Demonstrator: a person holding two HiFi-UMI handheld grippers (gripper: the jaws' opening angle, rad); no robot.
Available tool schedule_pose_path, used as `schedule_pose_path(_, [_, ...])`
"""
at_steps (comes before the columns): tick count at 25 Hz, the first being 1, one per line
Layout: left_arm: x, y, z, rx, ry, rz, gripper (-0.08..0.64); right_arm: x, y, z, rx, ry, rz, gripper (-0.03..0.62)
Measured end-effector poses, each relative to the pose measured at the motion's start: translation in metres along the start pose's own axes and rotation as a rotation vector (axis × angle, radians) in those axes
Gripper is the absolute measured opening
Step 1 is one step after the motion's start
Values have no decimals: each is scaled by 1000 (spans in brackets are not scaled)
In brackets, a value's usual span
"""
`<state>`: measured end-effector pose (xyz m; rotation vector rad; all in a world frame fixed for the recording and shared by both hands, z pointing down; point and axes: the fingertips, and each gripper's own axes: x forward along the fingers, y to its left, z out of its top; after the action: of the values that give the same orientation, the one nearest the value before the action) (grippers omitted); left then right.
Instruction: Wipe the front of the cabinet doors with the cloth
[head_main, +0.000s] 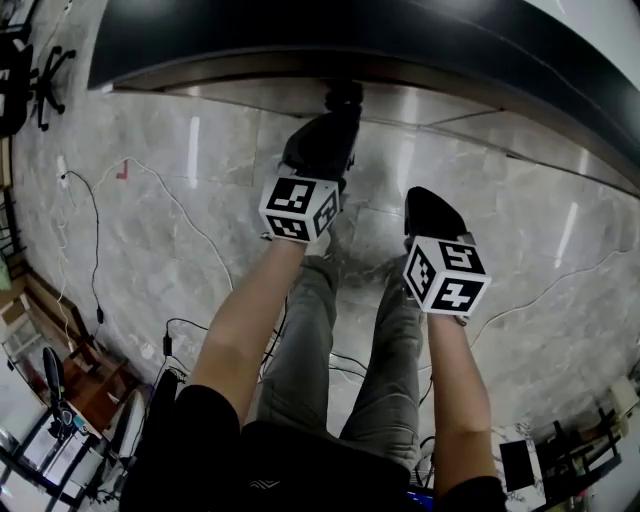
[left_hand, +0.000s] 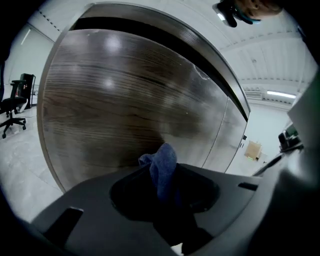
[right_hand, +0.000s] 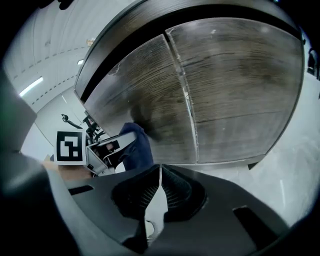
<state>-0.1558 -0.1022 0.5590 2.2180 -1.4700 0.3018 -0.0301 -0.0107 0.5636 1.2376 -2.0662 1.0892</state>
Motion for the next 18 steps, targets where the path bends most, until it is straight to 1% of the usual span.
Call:
schedule_pose_path(3, [17, -28, -3, 8, 13, -44, 126, -12, -24, -1, 24, -12, -17, 38])
schedule_pose_path(8, [41, -70, -9, 8, 28, -95, 126, -27, -60, -7, 60, -17, -46, 38])
schedule_pose_path(11, [51, -96, -10, 24, 38, -135, 126, -37, -79, -11, 81, -17, -61, 38])
schedule_pose_path(18, [67, -131, -7, 33, 58, -173, 126, -50, -101, -11, 133, -33, -73, 38])
